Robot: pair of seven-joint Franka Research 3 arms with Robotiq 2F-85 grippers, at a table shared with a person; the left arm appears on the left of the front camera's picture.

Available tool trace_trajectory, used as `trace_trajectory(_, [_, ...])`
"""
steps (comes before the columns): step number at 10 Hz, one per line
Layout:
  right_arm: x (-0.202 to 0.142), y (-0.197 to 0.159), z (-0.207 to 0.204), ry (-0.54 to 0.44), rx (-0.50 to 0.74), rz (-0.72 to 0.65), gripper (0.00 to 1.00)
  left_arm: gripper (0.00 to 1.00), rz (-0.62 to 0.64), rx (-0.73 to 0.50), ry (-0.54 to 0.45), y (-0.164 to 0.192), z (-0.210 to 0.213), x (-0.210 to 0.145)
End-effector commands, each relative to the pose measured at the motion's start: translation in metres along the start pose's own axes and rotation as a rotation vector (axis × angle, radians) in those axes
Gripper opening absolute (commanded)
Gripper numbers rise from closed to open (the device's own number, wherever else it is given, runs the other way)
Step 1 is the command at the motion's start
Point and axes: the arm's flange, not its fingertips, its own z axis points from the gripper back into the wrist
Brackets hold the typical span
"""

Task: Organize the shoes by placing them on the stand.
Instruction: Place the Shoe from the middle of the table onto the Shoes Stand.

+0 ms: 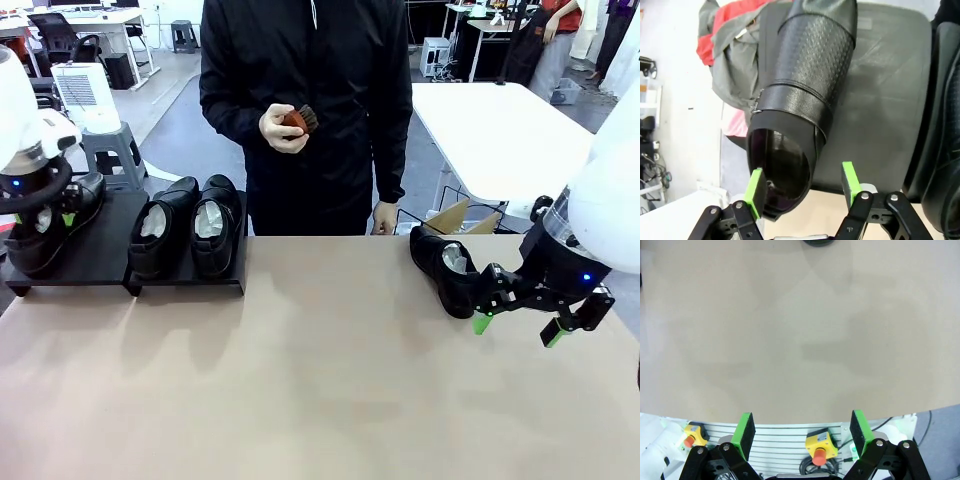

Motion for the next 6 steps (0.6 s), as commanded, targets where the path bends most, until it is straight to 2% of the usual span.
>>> trace_trajectory(1, [-0.001,0.001,0.000,0.002,0.003,0.007,1.00,0.77,0.013,0.020,-0.019,-0.002,0.013,-0.011])
trace_trajectory(2, [-0.001,0.001,0.000,0.002,0.003,0.007,1.00,0.77,0.000,0.000,0.000,0.000,0.000,0.000])
trace_trajectory(6, [-0.001,0.001,0.000,0.002,0.003,0.007,1.00,0.77,0.000,0.000,0.000,0.000,0.000,0.000])
